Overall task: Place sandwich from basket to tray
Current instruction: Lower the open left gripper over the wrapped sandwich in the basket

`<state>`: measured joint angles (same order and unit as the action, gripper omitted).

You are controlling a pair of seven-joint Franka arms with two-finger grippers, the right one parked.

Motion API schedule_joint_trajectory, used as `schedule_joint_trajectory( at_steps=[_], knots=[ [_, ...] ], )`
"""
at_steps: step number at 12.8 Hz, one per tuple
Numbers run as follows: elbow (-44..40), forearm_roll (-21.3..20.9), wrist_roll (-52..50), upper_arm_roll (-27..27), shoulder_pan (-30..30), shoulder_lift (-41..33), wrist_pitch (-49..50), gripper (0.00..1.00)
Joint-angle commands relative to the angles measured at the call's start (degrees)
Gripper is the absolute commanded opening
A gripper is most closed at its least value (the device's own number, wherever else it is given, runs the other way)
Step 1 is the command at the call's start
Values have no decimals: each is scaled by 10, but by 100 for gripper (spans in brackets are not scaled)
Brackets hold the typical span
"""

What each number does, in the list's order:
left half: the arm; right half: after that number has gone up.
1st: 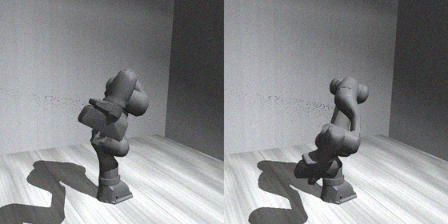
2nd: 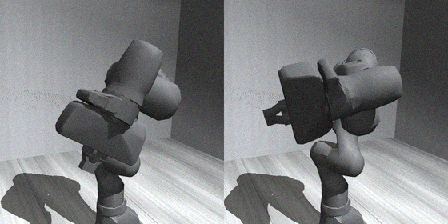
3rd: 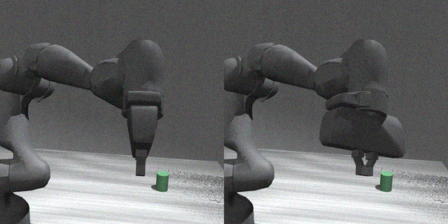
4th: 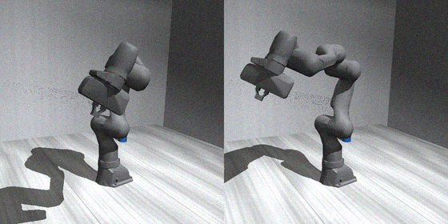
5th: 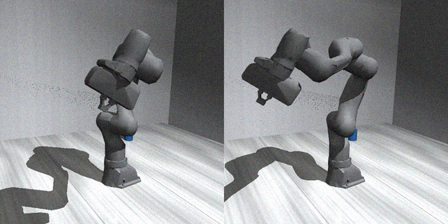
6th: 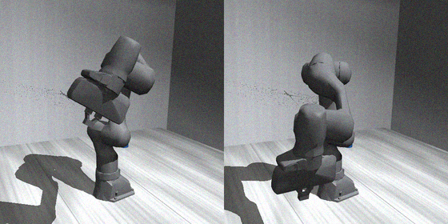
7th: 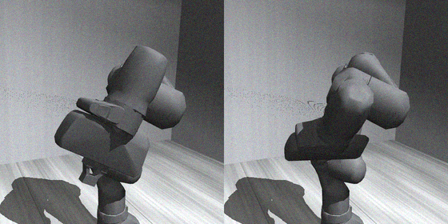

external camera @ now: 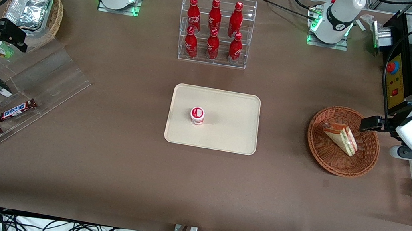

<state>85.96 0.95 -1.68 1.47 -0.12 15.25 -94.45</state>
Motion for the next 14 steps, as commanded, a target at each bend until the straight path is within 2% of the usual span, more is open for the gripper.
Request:
schedule_joint_trajectory(
  at_steps=[1,4,7,12,14],
  knots=[
    [-10,8,4,-1,-13,26,15,100],
    [21,13,-66,-1,-39,43,30,100],
    [64,9,-169,-1,-54,43,1,100],
    [168,3,-344,-1,-54,31,-125,100],
    [228,-23,-421,1,-54,19,-198,100]
  ],
)
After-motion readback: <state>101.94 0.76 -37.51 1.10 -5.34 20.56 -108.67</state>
